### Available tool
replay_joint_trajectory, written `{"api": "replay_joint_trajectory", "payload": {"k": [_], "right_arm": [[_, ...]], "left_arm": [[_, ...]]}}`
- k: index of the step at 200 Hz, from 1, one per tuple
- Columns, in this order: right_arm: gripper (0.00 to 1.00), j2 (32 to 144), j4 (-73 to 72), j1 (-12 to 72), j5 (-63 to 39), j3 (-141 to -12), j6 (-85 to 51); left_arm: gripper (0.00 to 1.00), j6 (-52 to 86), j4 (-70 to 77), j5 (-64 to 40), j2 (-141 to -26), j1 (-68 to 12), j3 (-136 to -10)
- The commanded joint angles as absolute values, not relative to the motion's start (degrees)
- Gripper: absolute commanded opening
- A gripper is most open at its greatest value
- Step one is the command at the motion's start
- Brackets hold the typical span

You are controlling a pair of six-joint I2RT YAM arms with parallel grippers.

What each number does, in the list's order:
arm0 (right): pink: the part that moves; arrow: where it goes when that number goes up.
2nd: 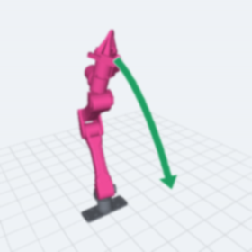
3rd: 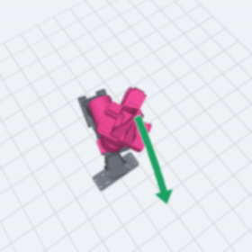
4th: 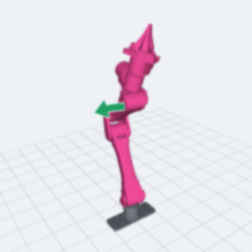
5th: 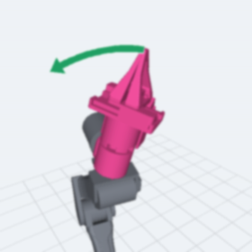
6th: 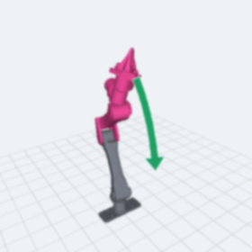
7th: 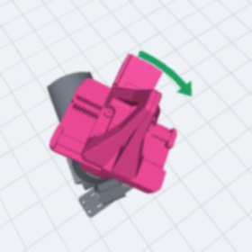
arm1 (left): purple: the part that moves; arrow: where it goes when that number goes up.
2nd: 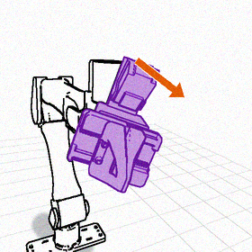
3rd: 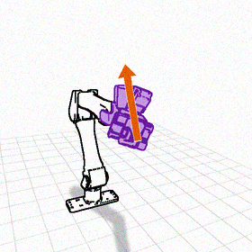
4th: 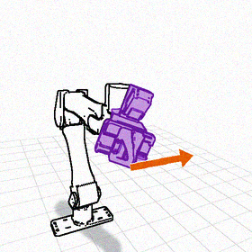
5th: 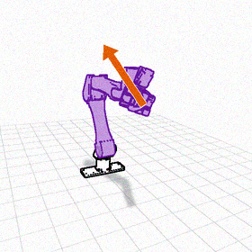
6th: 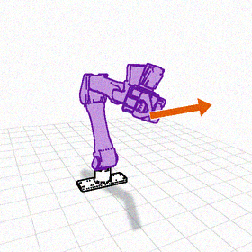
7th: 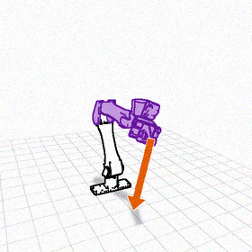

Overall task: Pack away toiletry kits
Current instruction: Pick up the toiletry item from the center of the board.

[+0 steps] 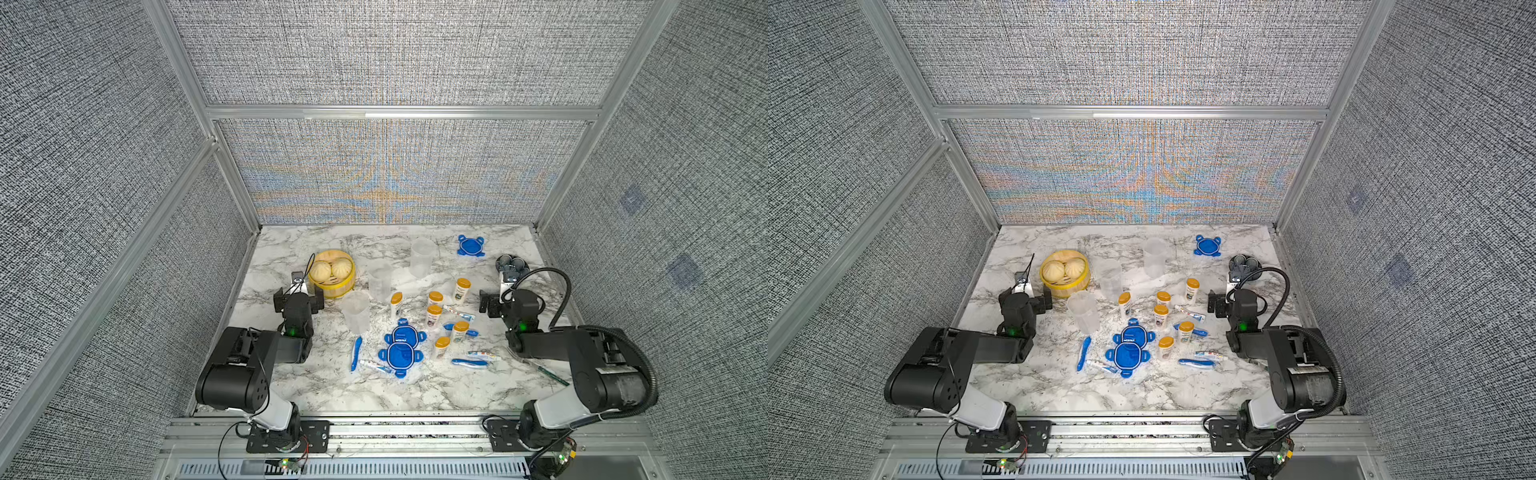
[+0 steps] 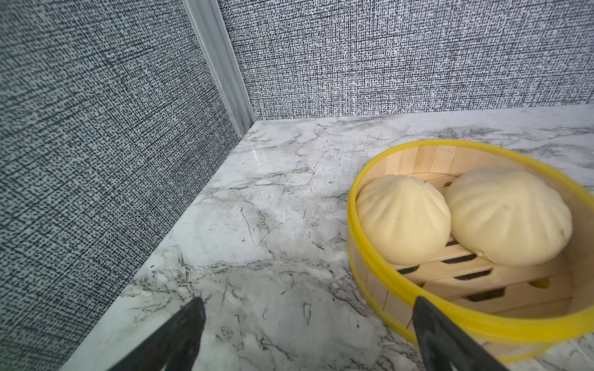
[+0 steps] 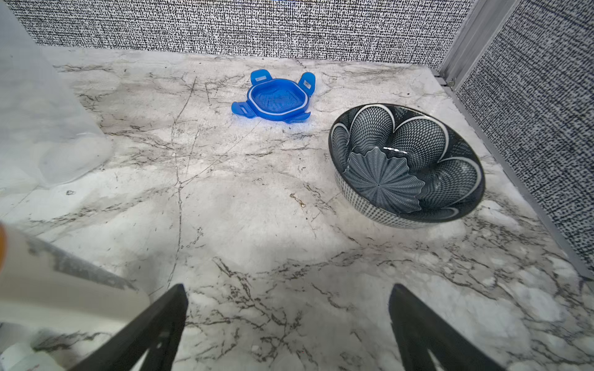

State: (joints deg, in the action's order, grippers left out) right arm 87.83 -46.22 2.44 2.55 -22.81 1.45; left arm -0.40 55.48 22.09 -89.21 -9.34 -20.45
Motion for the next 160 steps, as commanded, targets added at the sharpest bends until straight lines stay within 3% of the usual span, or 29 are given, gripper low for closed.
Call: {"api": "replay_joint_trajectory", "payload": {"k": [1, 160], "right_arm": [[0.99, 87.82, -47.9, 2.47, 2.55, -22.89, 1.61], [0.99, 87.82, -47.8, 2.46, 2.53, -23.0, 1.5]], "left_arm": [[1.0, -0.35, 56.51, 22.15, -89.21, -9.35, -20.48], [0.99, -0.12, 55.71, 21.97, -89.26, -9.31, -20.92]]}}
